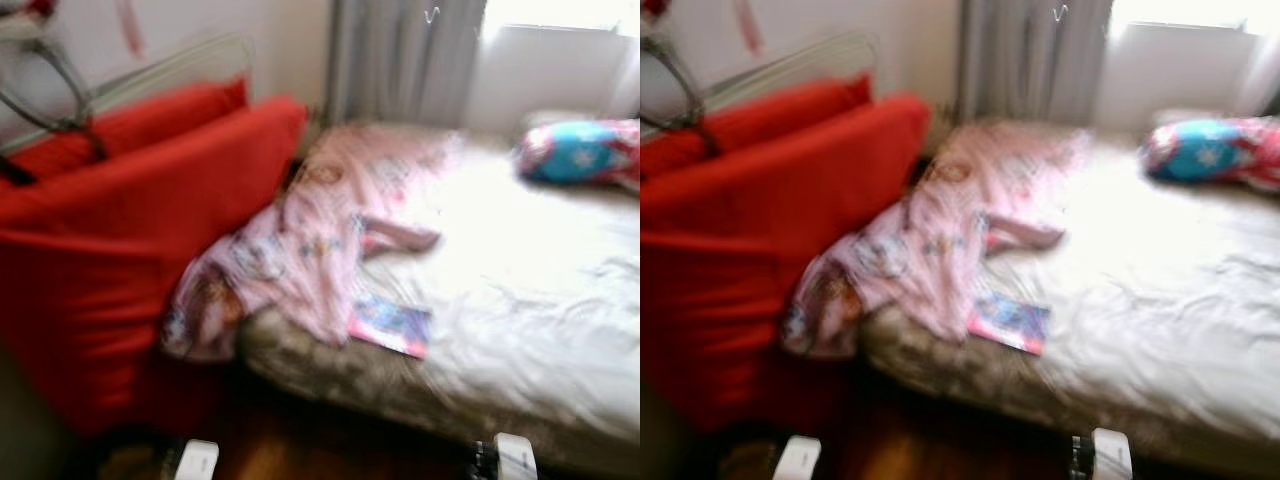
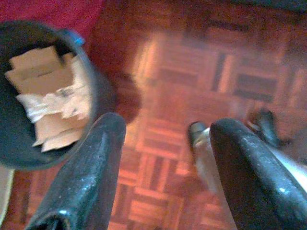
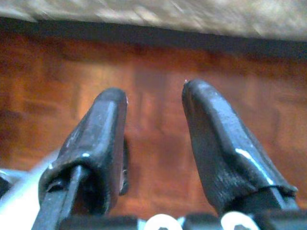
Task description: Clean up the room
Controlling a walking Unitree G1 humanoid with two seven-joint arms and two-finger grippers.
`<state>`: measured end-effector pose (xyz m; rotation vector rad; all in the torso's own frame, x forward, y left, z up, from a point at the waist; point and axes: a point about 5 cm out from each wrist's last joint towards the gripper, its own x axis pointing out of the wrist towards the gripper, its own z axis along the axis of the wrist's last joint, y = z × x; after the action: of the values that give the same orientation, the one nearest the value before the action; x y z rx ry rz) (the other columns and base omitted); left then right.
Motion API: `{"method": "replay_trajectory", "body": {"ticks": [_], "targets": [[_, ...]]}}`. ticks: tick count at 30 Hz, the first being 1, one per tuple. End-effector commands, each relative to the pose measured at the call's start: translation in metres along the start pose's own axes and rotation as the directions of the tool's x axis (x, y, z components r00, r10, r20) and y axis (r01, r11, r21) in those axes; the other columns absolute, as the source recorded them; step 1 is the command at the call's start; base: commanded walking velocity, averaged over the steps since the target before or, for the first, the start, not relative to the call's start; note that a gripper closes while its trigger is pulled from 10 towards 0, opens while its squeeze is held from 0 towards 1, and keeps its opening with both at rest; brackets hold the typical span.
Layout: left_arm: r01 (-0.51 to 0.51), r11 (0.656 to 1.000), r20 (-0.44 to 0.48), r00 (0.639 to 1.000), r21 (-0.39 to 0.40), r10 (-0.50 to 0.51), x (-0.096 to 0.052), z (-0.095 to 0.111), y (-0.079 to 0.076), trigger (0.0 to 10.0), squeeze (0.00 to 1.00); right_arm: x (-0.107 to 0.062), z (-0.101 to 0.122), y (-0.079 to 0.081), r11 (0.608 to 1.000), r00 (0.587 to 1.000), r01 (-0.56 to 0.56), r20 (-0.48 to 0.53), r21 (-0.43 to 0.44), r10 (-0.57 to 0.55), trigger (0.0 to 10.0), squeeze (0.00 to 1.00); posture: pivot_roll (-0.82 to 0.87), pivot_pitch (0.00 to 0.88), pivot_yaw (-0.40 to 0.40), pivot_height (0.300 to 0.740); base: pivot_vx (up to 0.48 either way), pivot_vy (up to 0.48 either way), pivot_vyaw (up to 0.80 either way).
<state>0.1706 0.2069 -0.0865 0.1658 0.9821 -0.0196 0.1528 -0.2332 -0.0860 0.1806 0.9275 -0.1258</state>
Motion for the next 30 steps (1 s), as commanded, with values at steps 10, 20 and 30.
{"method": "replay_trajectory", "body": {"ticks": [10, 20, 30], "targets": [[0.011, 1.000, 0.005, 1.000, 0.017, -0.011, 0.0008, 0.0028, -0.0036, 10.0, 0.00, 0.0009, 0.0079, -0.0018, 1.000, 0.999, 0.012, 0.031, -0.018, -0.011, 10.0, 0.00, -0.07, 0.000, 0.007, 0.722, 0.000, -0.349, -0.07], [0.012, 1.000, 0.000, 1.000, 0.022, -0.012, 0.0005, 0.0015, -0.0030, 10.0, 0.00, 0.0009, 0.0060, -0.0008, 1.000, 0.999, 0.017, 0.027, -0.016, -0.017, 10.0, 0.00, -0.08, 0.000, 0.014, 0.722, 0.000, -0.352, 0.00], [0.010, 1.000, 0.003, 1.000, 0.019, -0.010, 0.0006, 0.0022, -0.0022, 10.0, 0.00, 0.0010, 0.0056, -0.0009, 1.000, 1.000, 0.018, 0.016, -0.016, -0.018, 10.0, 0.00, -0.07, 0.000, 0.005, 0.722, 0.000, -0.352, -0.39]]}}
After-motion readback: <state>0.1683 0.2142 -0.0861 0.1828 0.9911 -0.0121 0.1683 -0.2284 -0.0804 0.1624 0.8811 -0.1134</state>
